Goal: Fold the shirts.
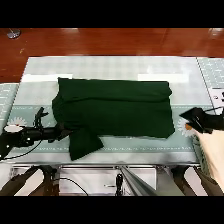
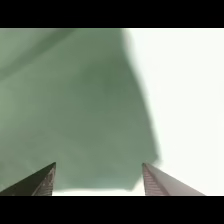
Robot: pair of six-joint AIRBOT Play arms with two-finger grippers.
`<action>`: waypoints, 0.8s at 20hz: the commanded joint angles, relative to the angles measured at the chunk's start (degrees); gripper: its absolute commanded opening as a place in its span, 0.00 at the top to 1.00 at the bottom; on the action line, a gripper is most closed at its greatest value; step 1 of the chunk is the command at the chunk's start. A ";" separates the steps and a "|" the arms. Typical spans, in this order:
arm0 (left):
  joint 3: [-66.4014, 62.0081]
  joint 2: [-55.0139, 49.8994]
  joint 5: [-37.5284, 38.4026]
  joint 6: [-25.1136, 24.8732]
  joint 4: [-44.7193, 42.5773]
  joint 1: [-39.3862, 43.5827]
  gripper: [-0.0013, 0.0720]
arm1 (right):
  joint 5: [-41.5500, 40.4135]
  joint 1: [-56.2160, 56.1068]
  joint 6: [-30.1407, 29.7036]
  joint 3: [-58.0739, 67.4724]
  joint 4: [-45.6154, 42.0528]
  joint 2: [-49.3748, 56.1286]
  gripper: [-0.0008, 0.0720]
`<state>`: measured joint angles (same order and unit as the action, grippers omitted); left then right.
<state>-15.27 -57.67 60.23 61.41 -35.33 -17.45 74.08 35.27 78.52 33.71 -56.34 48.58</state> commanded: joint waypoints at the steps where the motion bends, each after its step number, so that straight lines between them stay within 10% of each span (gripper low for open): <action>1: -3.08 0.07 3.52 -0.28 0.85 0.66 0.96 | 5.62 1.75 5.16 -4.13 -9.51 -0.04 0.14; 12: -4.74 0.07 4.33 -0.76 0.72 0.68 0.96 | -8.96 -14.53 3.69 -4.98 -0.68 13.22 0.14; 15: -4.74 0.04 4.31 -0.72 -1.31 0.68 0.96 | -10.54 -18.78 5.11 -2.43 -0.63 17.99 0.24; 16: -4.74 0.04 4.33 -0.70 -1.31 0.68 0.96 | -11.08 -19.78 5.25 -1.46 -0.63 19.06 0.43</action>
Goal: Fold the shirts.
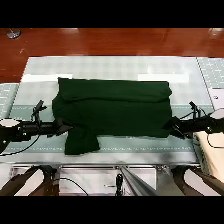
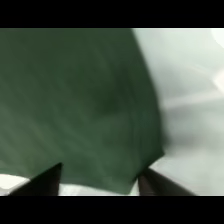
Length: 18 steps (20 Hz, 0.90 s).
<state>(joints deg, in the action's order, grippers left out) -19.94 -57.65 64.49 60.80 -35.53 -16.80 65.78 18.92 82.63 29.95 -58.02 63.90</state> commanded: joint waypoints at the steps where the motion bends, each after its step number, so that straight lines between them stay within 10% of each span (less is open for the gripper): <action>1: -0.07 0.04 0.11 -0.09 -1.09 0.02 0.96 | -2.97 -4.20 1.05 3.28 1.03 4.50 0.83; 2: -0.09 0.04 0.11 -0.09 -1.11 0.02 0.96 | -3.32 -4.72 0.39 4.00 0.92 4.61 0.95; 10: -15.69 -2.89 -2.34 0.98 -1.14 0.04 0.96 | -1.44 -4.70 1.14 16.57 -0.11 4.63 0.95; 18: -43.41 -28.96 -3.89 7.04 -1.07 4.04 0.96 | -7.17 -5.55 -0.50 30.12 7.61 15.19 0.95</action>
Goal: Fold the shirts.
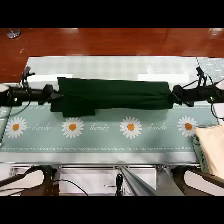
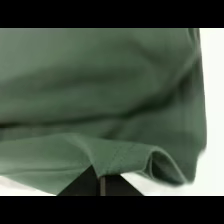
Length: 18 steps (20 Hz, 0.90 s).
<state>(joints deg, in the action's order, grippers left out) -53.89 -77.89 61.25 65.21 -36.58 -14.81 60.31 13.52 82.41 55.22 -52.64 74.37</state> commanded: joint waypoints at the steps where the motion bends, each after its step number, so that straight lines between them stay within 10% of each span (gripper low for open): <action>1: -12.87 -12.17 -0.66 3.02 -0.02 3.13 0.96 | -1.75 -0.17 -0.46 6.80 3.78 7.10 0.95; 11: -35.52 -32.63 7.82 9.84 -0.04 4.83 0.95 | -4.70 -0.17 -2.16 20.41 10.12 24.55 0.91; 12: -35.52 -33.00 8.68 9.88 -0.04 4.81 0.72 | -5.64 -0.15 -2.16 20.85 11.58 25.40 0.50; 13: -35.67 -33.03 9.70 9.88 -0.04 4.52 0.09 | -5.73 -0.13 -2.84 21.46 12.37 25.86 0.11; 18: -41.44 -29.81 22.16 15.65 -12.22 -3.96 0.02 | 8.39 7.80 -2.99 27.76 6.01 25.75 0.14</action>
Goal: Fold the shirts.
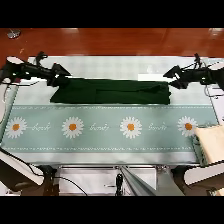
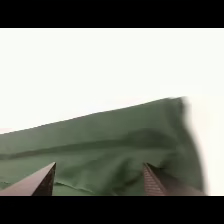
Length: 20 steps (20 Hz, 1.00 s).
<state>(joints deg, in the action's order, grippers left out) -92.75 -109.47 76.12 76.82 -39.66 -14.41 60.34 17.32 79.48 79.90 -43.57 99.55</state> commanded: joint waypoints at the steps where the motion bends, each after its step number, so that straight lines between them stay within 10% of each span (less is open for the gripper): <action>1: -2.14 4.13 7.63 6.12 -15.43 -6.36 0.02 | 11.87 6.27 0.44 3.06 -5.38 0.52 0.14; 4: 4.31 13.92 0.63 8.07 -26.86 -10.47 0.02 | 15.13 9.42 2.75 1.29 -12.85 0.55 0.14; 9: 29.99 36.85 -23.43 0.35 -15.65 -4.48 0.02 | 13.53 6.23 -2.12 -0.15 -3.43 5.20 0.14; 14: 35.50 40.65 -23.19 0.15 -13.99 7.98 0.02 | 12.24 -0.07 -2.64 -0.15 -1.31 8.87 0.14; 15: 35.36 40.26 -23.17 0.17 -13.75 10.21 0.02 | 12.39 -1.29 -2.62 -0.13 -1.42 8.90 0.17; 16: 35.26 39.91 -23.17 0.13 -12.72 11.91 0.03 | 12.39 -2.01 -2.27 0.00 -1.40 8.17 0.43; 17: 35.23 39.74 -23.06 0.09 -11.37 13.33 0.23 | 12.28 -2.21 -2.34 0.02 -1.44 6.32 0.81; 18: 35.23 39.74 -22.99 -0.11 -11.06 14.64 0.88 | 12.57 -2.19 -3.34 0.02 -1.55 3.89 0.95; 20: 35.21 39.69 -23.21 -3.58 -9.70 17.09 0.96 | 14.64 -2.03 -3.63 0.02 -6.38 -2.56 0.96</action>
<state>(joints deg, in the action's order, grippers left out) -58.00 -69.95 53.56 75.83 -51.70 -1.41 72.90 16.03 76.51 79.85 -46.52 102.61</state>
